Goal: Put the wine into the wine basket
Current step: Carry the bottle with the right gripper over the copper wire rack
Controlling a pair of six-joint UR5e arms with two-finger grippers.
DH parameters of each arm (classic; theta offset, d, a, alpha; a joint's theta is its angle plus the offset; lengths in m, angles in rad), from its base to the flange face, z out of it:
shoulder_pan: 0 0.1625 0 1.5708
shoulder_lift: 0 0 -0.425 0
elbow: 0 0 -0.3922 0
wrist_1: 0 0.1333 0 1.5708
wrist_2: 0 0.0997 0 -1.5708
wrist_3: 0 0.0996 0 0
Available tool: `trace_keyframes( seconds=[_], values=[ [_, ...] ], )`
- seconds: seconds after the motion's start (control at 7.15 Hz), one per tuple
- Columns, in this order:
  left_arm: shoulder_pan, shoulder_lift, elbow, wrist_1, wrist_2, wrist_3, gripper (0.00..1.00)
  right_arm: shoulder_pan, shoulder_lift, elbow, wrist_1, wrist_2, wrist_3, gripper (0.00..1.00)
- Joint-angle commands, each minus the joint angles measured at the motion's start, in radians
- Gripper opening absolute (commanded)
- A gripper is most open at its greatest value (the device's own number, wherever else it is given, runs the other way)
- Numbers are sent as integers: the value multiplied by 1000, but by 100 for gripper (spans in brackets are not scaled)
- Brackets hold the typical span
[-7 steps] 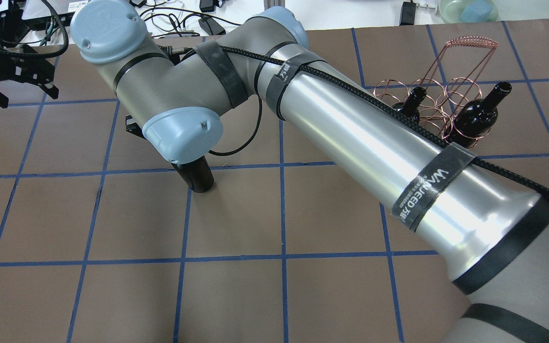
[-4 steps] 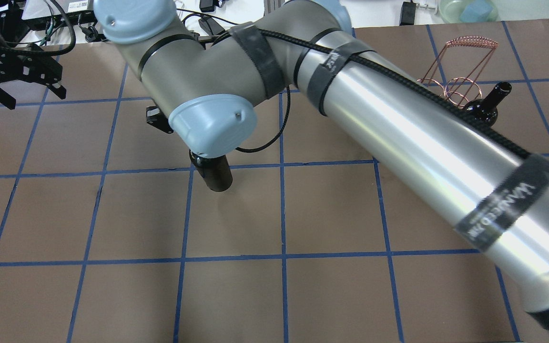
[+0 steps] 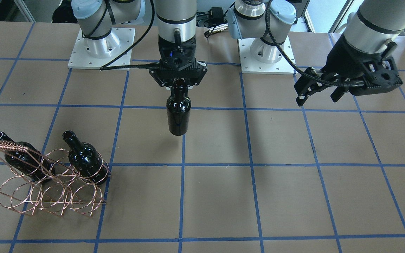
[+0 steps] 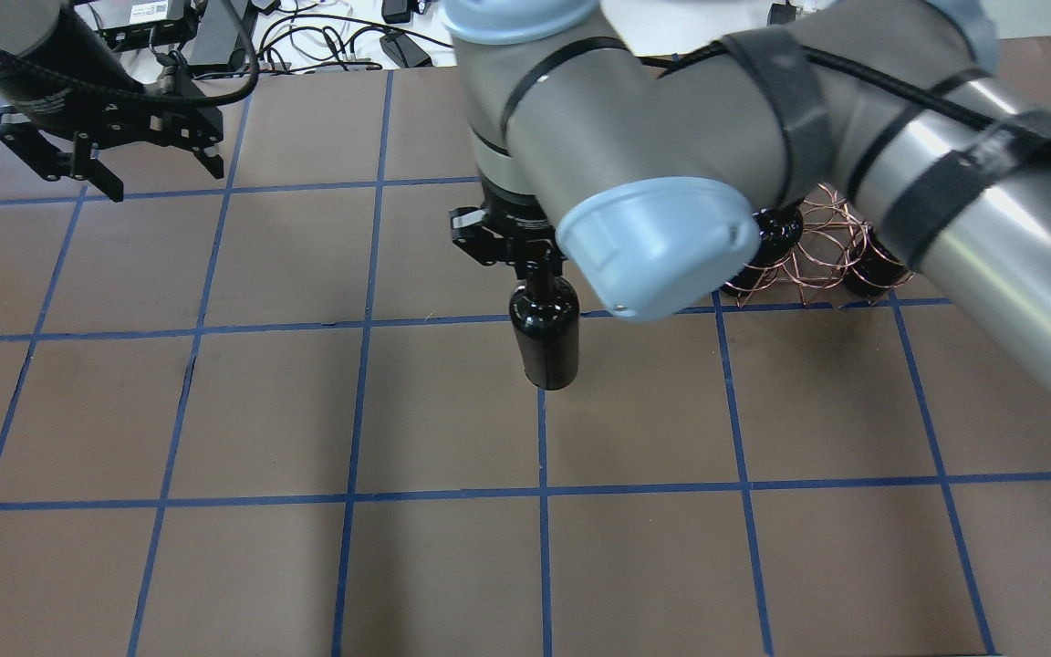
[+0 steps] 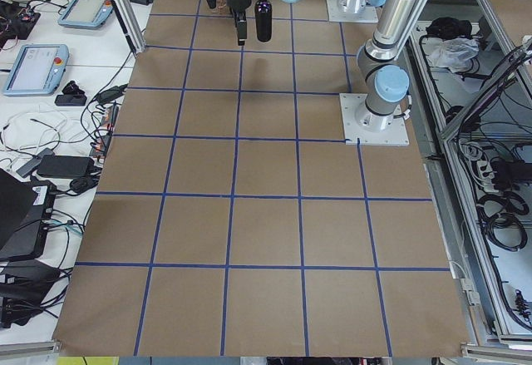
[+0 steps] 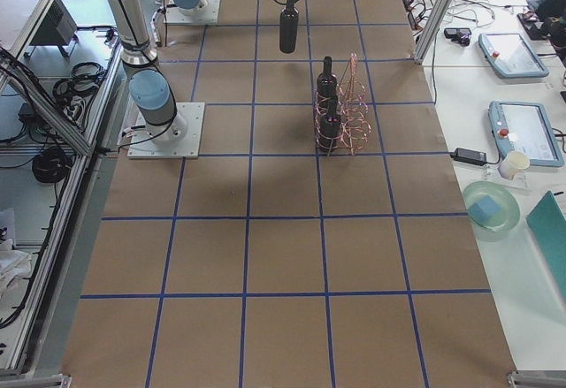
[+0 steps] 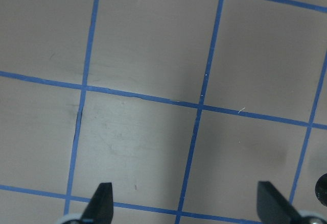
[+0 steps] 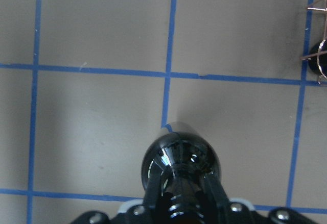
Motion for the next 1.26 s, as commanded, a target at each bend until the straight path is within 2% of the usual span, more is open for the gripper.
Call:
trace_keyframes(
  seconds=[0.0,0.42,0.56,0.98,1.12],
  values=[
    [-69,6,-9,6,36,-17,100,-160,-154,95,151,1,-226,0],
    [-92,12,-41,40,40,-16,100,-448,-199,95,194,-10,-465,0],
    [-101,17,-50,43,43,-20,100,-508,-209,94,185,-5,-527,0],
    [-104,11,-63,69,40,-33,100,-611,-206,68,172,1,-596,0],
    [-104,15,-63,71,38,-31,100,-611,-172,-7,165,3,-596,0]
  ],
)
